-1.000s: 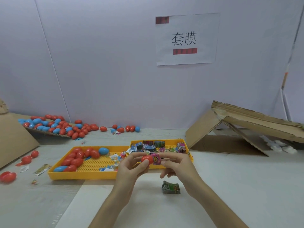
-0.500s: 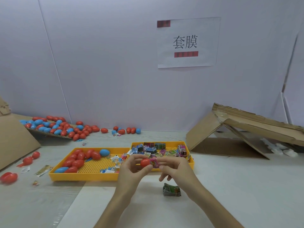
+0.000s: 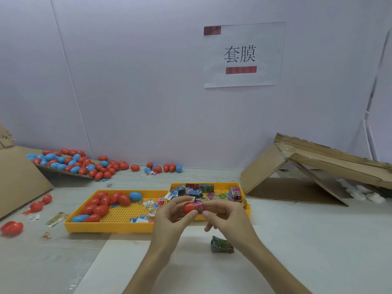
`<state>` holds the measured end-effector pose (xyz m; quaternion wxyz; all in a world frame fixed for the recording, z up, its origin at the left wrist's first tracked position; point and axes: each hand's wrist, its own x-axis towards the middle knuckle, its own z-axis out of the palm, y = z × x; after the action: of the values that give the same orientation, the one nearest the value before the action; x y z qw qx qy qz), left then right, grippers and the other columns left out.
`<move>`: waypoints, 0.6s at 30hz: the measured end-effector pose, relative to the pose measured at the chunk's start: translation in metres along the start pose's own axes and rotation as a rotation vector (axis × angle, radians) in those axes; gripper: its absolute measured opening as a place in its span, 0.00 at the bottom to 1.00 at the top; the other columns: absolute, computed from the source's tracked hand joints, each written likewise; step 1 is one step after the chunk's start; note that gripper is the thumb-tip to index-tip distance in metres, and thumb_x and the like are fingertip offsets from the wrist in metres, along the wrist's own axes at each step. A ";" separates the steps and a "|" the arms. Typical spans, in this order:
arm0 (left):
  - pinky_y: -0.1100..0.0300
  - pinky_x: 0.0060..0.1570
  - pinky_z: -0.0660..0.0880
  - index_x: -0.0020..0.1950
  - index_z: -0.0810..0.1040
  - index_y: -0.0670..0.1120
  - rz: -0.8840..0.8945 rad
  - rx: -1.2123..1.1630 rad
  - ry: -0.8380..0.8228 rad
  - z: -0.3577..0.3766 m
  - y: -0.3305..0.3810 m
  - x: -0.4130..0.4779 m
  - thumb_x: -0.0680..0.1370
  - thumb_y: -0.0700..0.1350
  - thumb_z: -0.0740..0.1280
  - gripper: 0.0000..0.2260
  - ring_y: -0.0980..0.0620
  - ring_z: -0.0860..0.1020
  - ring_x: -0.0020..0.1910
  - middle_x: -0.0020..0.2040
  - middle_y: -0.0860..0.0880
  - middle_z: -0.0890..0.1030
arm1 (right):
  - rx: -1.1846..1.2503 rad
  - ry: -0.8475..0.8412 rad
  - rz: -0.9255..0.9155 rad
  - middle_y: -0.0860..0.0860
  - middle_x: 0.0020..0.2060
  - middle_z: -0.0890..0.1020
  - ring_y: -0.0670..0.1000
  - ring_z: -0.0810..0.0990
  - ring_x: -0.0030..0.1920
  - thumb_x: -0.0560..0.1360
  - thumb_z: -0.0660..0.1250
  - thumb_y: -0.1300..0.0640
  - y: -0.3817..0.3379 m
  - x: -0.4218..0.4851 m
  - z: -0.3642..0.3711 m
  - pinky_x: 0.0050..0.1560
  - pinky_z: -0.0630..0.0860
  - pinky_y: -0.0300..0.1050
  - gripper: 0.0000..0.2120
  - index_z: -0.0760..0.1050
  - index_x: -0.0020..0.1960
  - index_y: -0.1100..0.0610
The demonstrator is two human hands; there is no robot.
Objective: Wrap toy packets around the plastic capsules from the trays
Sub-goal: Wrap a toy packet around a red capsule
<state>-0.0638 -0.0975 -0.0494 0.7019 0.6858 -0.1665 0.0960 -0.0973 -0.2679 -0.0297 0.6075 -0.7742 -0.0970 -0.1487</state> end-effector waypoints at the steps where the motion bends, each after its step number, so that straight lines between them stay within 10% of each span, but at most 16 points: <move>1: 0.66 0.48 0.79 0.52 0.85 0.57 0.011 0.003 -0.009 0.000 0.001 -0.001 0.68 0.50 0.77 0.13 0.55 0.84 0.50 0.49 0.53 0.86 | -0.001 0.000 -0.007 0.47 0.41 0.87 0.52 0.86 0.34 0.77 0.72 0.61 0.000 0.000 0.000 0.37 0.77 0.36 0.07 0.84 0.52 0.51; 18: 0.53 0.38 0.74 0.54 0.69 0.62 0.107 0.177 -0.209 0.011 -0.008 -0.013 0.79 0.60 0.60 0.07 0.54 0.73 0.35 0.41 0.58 0.77 | 0.115 -0.037 0.003 0.52 0.39 0.87 0.53 0.85 0.35 0.75 0.75 0.60 0.002 -0.002 0.004 0.38 0.78 0.41 0.06 0.86 0.49 0.52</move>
<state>-0.0741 -0.1074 -0.0621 0.6116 0.7413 -0.2657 0.0757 -0.0983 -0.2650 -0.0334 0.6492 -0.7409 -0.1154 -0.1276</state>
